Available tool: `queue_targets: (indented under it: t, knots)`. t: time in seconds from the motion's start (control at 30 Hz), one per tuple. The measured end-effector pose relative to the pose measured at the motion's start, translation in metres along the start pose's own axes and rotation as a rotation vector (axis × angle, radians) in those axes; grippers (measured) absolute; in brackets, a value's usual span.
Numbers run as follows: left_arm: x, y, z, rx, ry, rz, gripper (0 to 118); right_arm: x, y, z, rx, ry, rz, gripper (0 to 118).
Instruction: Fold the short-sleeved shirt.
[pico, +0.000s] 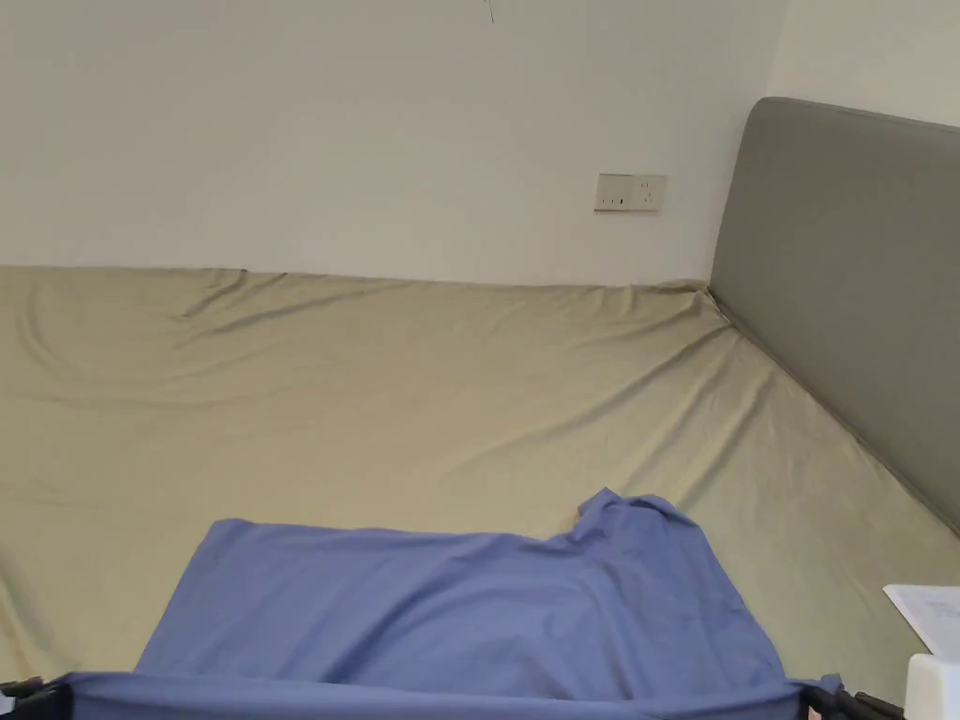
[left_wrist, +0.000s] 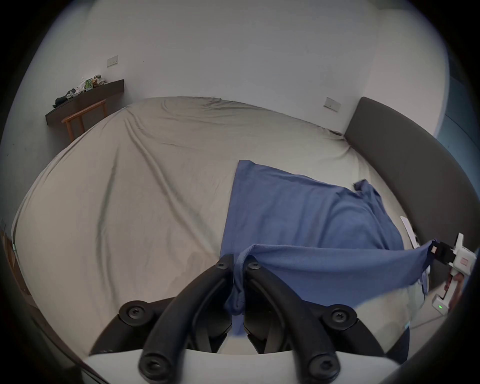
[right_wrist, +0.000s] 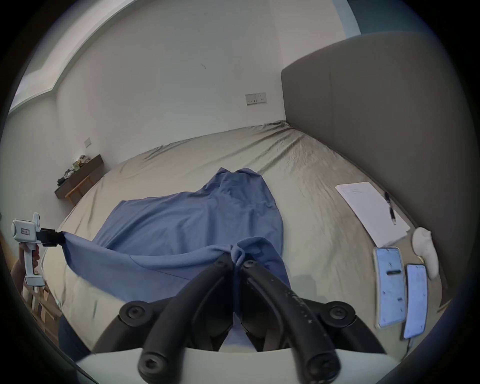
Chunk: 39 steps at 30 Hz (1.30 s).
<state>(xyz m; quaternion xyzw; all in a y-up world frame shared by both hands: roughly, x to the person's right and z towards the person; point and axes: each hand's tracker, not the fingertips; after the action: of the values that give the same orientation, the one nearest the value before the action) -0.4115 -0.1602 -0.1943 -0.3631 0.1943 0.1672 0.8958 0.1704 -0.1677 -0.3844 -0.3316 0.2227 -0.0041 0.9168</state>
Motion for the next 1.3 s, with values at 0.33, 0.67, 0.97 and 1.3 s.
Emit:
queue_targets:
  t: [0.33,0.67,0.97,1.3]
  knots:
    - [0.014,0.013,-0.121,-0.189,0.084,-0.019,5,0.012,-0.006,-0.117,-0.2,-0.095,0.034,7]
    - [0.021,-0.026,0.0,0.322,0.132,-0.261,115,-0.015,-0.002,-0.028,0.195,-0.198,0.151,118]
    - [0.017,-0.102,0.082,0.461,0.058,-0.089,6,-0.038,-0.048,0.052,0.333,-0.15,0.138,8]
    - [0.001,-0.077,0.047,0.177,0.0,-0.054,43,-0.057,-0.068,0.073,0.256,-0.11,0.091,1]
